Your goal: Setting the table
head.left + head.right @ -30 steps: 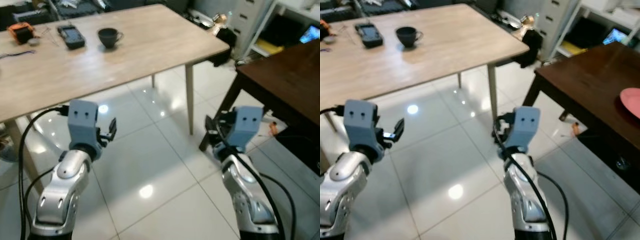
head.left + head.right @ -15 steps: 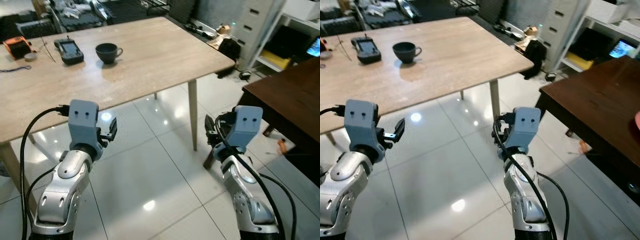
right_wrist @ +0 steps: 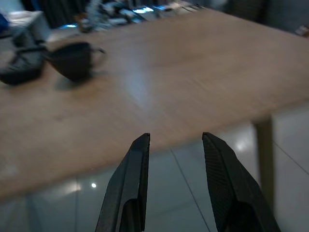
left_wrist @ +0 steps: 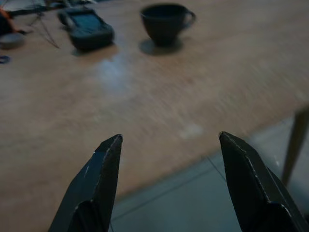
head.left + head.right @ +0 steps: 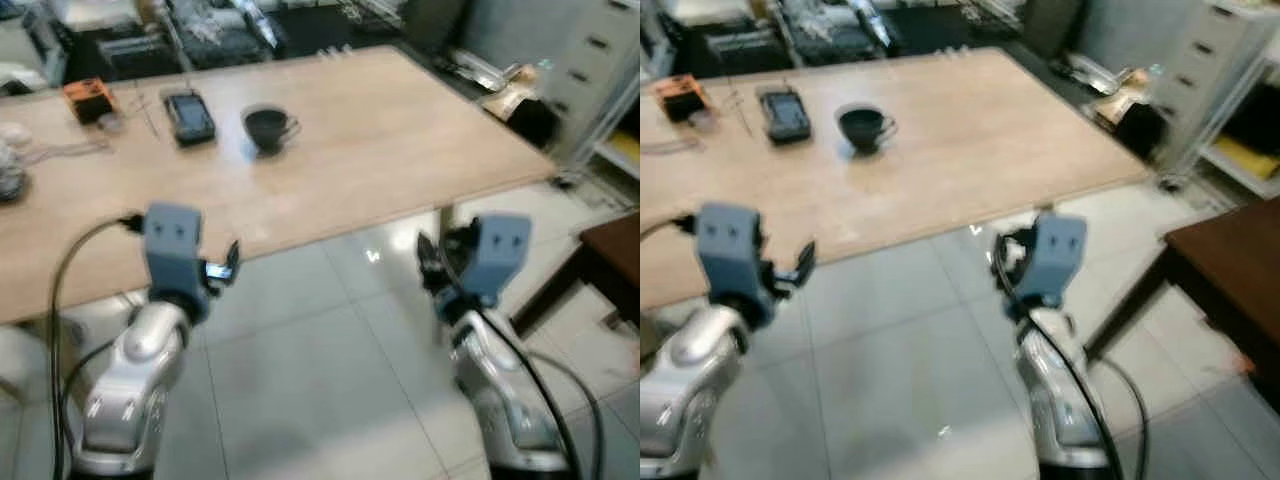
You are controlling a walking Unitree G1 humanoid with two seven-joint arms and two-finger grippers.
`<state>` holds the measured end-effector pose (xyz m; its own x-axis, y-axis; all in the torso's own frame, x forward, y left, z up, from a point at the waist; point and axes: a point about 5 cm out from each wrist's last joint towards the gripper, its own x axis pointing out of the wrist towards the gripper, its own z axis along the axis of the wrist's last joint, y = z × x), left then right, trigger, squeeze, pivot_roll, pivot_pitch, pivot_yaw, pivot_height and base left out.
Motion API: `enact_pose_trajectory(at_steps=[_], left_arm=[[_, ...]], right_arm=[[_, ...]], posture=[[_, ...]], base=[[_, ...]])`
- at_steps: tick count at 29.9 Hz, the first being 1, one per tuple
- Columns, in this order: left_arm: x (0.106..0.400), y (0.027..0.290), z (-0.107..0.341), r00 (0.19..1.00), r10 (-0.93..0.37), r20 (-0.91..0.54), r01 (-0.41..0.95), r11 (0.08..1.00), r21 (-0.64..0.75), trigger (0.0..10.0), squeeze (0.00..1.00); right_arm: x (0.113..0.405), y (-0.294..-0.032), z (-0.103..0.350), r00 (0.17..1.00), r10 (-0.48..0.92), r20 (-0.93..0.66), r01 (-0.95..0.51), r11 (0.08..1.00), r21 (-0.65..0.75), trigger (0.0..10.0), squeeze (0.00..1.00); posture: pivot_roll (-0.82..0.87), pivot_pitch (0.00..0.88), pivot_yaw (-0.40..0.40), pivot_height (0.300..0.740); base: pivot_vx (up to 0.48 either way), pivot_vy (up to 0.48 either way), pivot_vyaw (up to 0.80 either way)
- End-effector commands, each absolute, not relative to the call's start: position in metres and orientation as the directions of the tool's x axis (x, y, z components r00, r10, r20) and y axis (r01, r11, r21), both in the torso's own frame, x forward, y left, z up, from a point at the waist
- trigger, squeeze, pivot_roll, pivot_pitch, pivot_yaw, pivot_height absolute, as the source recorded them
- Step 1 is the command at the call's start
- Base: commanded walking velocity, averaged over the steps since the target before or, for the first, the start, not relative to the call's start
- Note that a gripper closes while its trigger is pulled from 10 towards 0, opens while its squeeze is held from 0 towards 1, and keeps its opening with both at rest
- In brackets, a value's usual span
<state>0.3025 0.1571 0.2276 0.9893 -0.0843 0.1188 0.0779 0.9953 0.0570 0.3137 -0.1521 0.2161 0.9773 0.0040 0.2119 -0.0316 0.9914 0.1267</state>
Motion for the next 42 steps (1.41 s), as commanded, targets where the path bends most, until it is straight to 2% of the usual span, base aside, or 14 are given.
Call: enact_pose_trajectory(at_steps=[1, 20, 30, 36, 42], left_arm=[[0.301, 0.163, 0.22, 0.994, -0.062, 0.088, 0.057, 0.997, 0.055, 10.0, 0.0], [0.301, 0.164, 0.22, 0.994, -0.058, 0.088, 0.054, 0.997, 0.049, 10.0, 0.0], [0.299, 0.163, 0.219, 0.993, -0.077, 0.088, 0.071, 0.996, 0.06, 10.0, 0.0], [0.295, 0.165, 0.215, 0.993, -0.095, 0.069, 0.09, 0.993, 0.076, 10.0, 0.0], [0.29, 0.166, 0.212, 0.991, -0.121, 0.059, 0.116, 0.99, 0.083, 10.0, 0.0]], right_arm=[[0.313, -0.146, 0.214, 0.978, 0.021, 0.207, -0.048, 0.99, 0.13, 10.0, 0.0], [0.316, -0.14, 0.219, 0.973, 0.059, 0.222, -0.088, 0.989, 0.122, 10.0, 0.0], [0.318, -0.14, 0.222, 0.968, 0.08, 0.237, -0.109, 0.988, 0.112, 10.0, 0.0], [0.32, -0.135, 0.226, 0.956, 0.169, 0.242, -0.186, 0.981, 0.048, 10.0, 0.0], [0.341, -0.136, 0.232, 0.946, 0.257, 0.199, -0.256, 0.966, -0.031, 10.0, 0.0]], posture=[[0.08, 0.182, 0.044, 0.74], [0.09, 0.181, 0.045, 0.74], [0.09, 0.181, 0.049, 0.74], [0.1, 0.181, 0.045, 0.74], [0.12, 0.186, 0.028, 0.74]], base=[[0.472, 0.0, 0.8], [0.452, 0.0, 0.0], [0.0, 0.0, 0.0], [0.0, 0.0, 0.0], [0.0, 0.0, 0.0]])
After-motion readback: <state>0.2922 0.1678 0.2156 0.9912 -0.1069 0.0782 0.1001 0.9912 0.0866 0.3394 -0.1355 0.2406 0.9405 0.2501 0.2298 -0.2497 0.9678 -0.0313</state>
